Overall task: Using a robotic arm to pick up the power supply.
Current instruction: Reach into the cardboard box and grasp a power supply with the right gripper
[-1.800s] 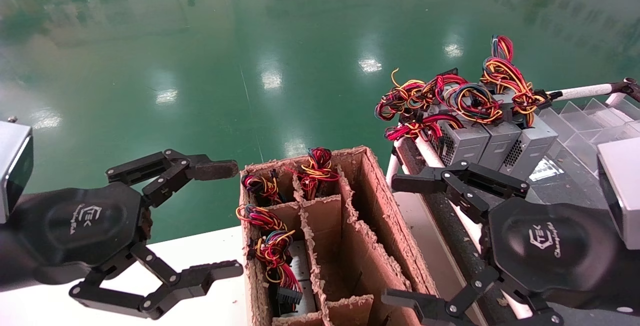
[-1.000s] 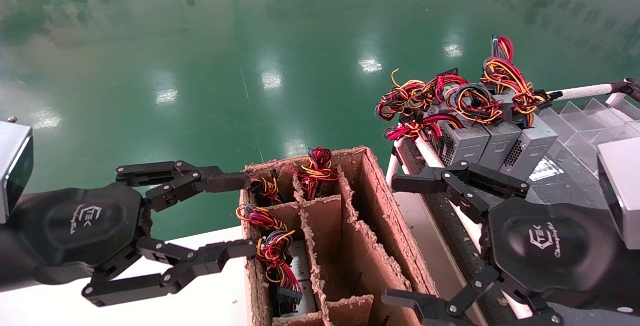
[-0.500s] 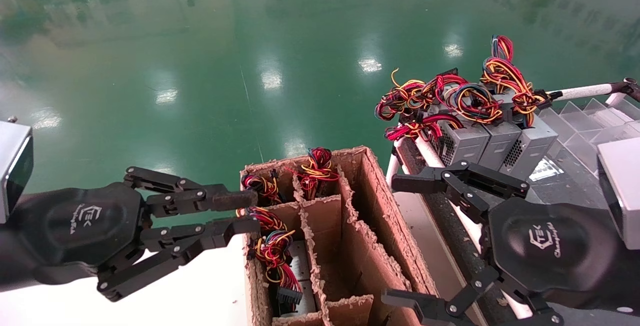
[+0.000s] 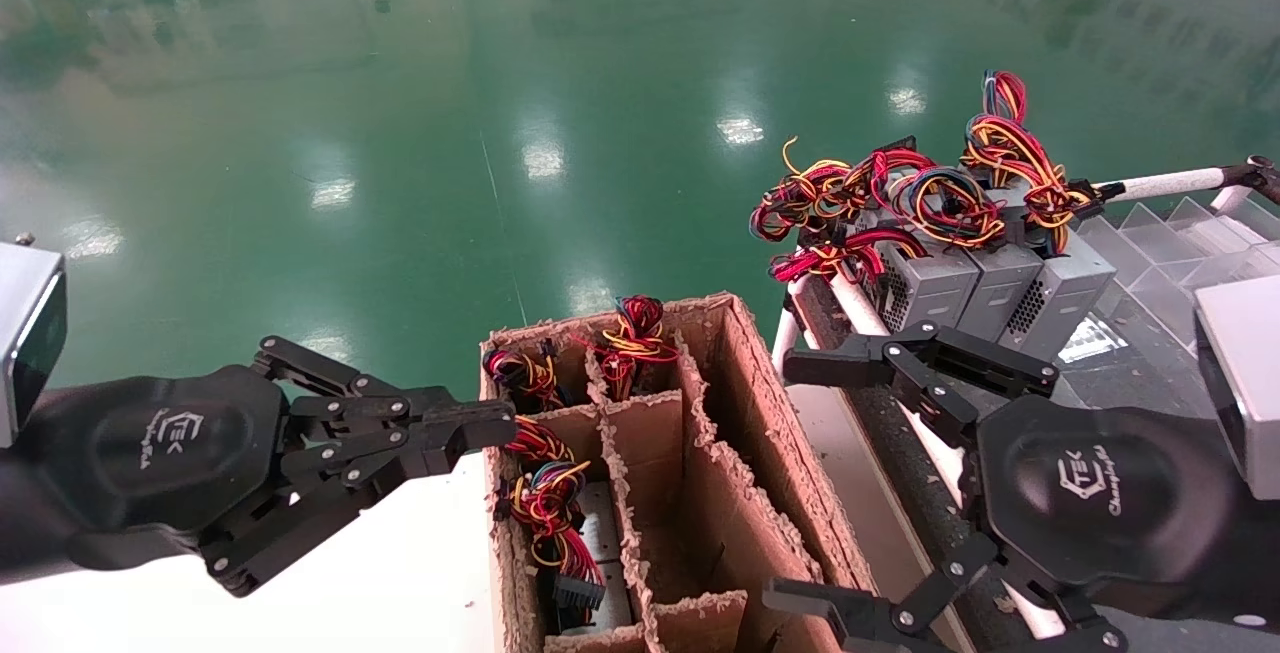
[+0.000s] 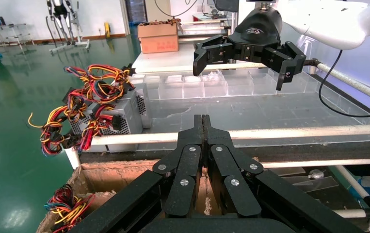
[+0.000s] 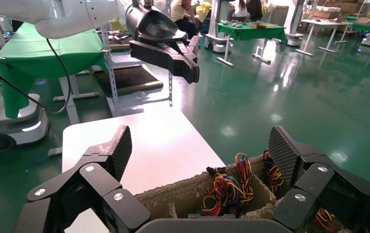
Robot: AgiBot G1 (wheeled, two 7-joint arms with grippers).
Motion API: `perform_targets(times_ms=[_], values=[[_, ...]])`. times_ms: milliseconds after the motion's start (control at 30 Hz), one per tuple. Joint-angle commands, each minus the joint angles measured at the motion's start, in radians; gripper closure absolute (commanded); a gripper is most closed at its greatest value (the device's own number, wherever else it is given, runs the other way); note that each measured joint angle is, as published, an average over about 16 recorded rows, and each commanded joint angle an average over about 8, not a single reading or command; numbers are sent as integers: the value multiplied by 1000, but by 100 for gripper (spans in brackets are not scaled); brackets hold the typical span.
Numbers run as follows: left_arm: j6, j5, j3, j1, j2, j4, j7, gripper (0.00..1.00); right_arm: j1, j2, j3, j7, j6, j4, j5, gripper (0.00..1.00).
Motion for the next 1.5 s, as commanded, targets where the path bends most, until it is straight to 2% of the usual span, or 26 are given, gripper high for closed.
perform_targets(times_ms=[33,567,833,1033,1367,1400,1500], values=[[0,0,0,0,0,0,0,0,0,0,0,0,0,0,0,0],[0,0,0,0,0,0,0,0,1,-3,-4,3,9,-3,-9,0],[0,0,0,0,0,0,0,0,26,-34,-55,43,90,-23,-127,0],[0,0,0,0,0,0,0,0,72,-103,-129,88,141,-54,-253,0],[0,0,0,0,0,0,0,0,183,-283,-258,160,138,-184,-402,1],[0,0,0,0,0,0,0,0,190,-298,-266,157,141,-197,-414,8],[0,0,0,0,0,0,0,0,206,-340,-287,143,158,-235,-451,45]])
